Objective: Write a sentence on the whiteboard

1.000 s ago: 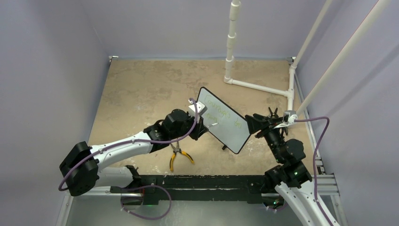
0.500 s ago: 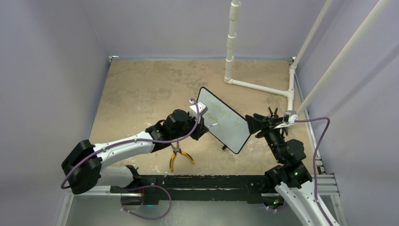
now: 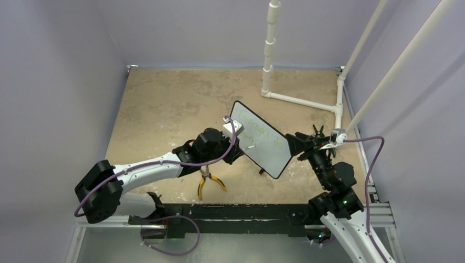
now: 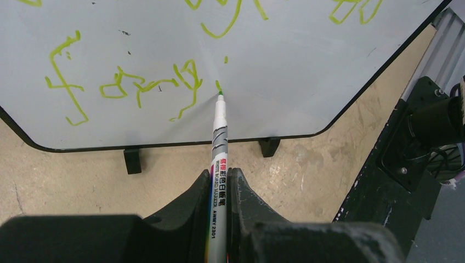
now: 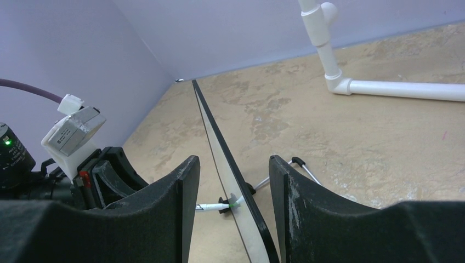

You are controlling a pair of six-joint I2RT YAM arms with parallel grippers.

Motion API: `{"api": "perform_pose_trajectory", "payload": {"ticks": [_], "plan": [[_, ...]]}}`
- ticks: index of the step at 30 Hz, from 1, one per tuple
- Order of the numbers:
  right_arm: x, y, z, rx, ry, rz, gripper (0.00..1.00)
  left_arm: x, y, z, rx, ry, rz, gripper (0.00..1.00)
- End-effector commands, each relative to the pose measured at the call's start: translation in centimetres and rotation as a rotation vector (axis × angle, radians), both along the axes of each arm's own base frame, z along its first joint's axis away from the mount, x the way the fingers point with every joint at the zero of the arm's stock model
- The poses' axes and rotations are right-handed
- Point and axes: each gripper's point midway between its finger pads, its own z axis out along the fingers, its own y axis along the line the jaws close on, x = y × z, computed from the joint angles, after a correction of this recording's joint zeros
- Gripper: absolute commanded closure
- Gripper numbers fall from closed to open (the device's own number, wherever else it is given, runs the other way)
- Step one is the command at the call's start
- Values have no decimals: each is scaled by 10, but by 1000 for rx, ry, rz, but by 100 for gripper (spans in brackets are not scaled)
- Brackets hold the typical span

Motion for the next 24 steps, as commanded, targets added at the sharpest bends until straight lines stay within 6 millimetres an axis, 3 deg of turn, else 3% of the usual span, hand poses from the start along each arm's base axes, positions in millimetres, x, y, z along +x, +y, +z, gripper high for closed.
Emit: {"api": "perform_pose_trajectory", "payload": {"ticks": [1, 24], "plan": [[-1, 1, 6, 0, -27, 4, 47, 5, -6, 7, -29, -22, 5, 100], [-3, 0, 7, 3, -31, 7, 47, 3, 6, -7, 20, 2, 39, 100]]}}
